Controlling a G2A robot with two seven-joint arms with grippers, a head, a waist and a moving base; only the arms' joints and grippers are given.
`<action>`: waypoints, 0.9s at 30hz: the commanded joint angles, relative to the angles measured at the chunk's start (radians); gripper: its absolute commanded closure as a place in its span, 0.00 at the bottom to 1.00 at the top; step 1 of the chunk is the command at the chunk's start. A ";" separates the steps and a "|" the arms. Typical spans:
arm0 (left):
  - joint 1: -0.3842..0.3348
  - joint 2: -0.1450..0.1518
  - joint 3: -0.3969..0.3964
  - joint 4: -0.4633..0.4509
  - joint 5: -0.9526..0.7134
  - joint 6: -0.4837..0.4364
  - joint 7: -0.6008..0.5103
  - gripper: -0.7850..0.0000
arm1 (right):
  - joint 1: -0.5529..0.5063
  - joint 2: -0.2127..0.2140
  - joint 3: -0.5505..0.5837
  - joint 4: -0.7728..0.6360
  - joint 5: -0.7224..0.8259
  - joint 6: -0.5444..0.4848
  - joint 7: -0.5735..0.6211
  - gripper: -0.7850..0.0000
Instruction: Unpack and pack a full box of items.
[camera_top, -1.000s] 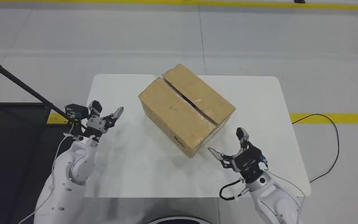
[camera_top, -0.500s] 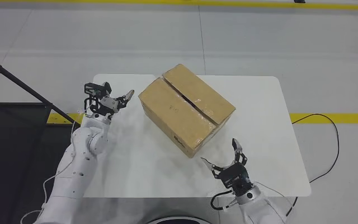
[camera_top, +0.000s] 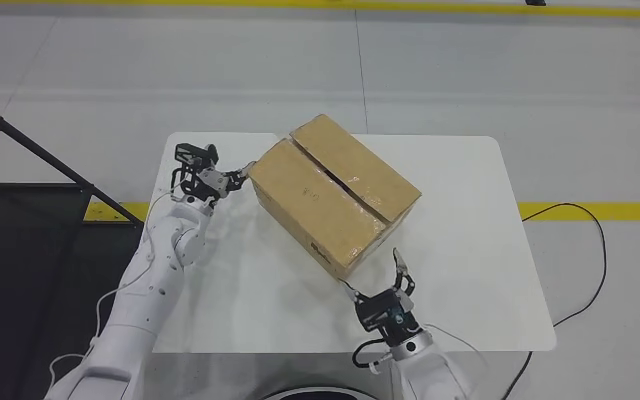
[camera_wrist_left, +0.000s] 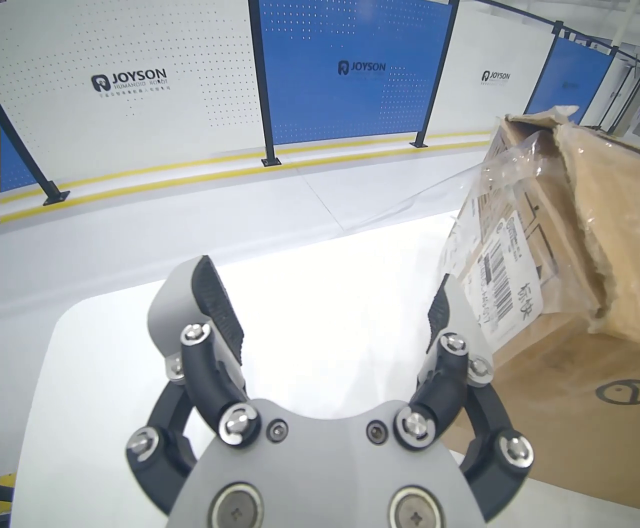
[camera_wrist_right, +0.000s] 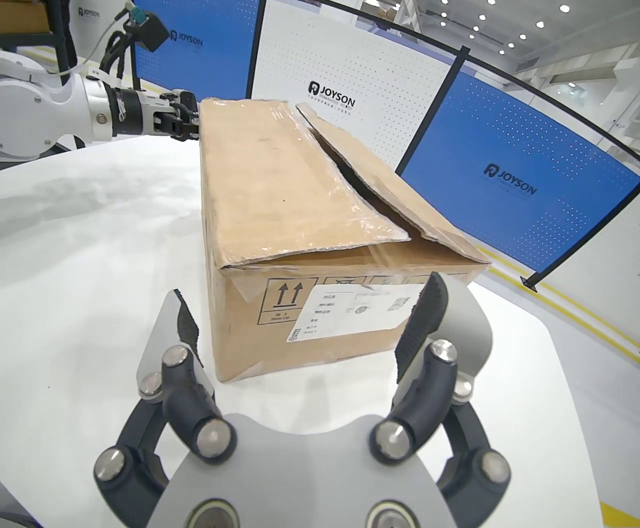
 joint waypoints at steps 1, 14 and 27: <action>-0.003 0.000 0.001 0.007 -0.003 -0.010 0.008 0.00 | 0.016 -0.006 -0.012 0.019 -0.011 0.048 0.028 0.00; 0.011 0.008 -0.004 0.016 0.013 -0.085 0.039 0.00 | 0.067 -0.029 -0.037 0.067 -0.001 0.113 0.087 0.00; 0.047 0.016 -0.006 -0.039 0.029 -0.133 0.053 0.00 | 0.021 -0.028 0.040 0.037 0.054 0.110 0.073 0.00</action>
